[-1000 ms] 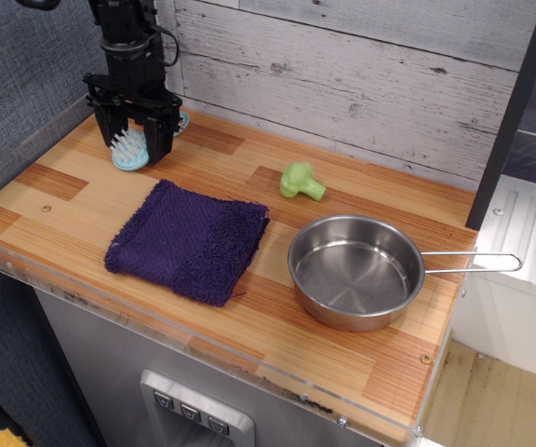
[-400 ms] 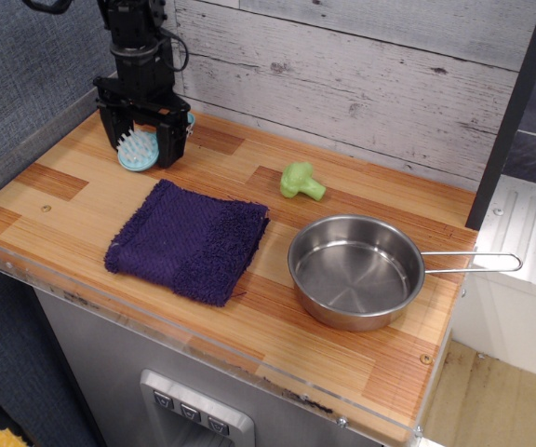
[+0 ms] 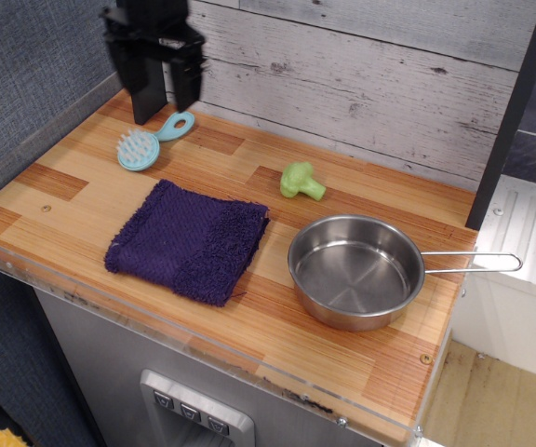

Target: Put the brush in the back left corner of the table

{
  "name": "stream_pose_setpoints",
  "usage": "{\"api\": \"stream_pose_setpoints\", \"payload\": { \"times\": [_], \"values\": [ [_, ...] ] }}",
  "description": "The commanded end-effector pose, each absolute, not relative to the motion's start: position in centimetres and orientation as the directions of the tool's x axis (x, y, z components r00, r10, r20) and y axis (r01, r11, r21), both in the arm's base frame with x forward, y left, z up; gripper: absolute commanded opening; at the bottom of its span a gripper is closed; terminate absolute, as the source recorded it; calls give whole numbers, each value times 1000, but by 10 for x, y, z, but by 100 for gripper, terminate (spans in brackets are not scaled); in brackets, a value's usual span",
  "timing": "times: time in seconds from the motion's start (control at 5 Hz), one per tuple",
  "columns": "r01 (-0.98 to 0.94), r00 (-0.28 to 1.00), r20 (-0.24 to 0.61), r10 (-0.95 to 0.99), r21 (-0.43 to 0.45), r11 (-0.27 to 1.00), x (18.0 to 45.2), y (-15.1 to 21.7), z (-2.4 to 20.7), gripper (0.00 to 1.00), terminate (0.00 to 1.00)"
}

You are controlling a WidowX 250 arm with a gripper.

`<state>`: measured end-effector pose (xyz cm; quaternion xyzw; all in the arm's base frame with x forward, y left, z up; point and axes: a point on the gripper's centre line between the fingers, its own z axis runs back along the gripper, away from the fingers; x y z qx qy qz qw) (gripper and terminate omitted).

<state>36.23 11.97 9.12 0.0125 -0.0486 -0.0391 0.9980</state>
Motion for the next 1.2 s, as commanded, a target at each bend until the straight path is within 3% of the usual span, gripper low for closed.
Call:
{"api": "stream_pose_setpoints", "payload": {
  "times": [0.0, 0.4, 0.8, 1.0],
  "values": [
    [142, 982, 119, -144, 28, 990, 329, 66, 111, 100, 0],
    [-36, 984, 177, 34, 6, 999, 309, 61, 117, 100, 0],
    [13, 983, 181, -17, 25, 1000, 309, 59, 117, 100, 0],
    [13, 983, 181, -17, 25, 1000, 309, 59, 117, 100, 100]
  ]
}}
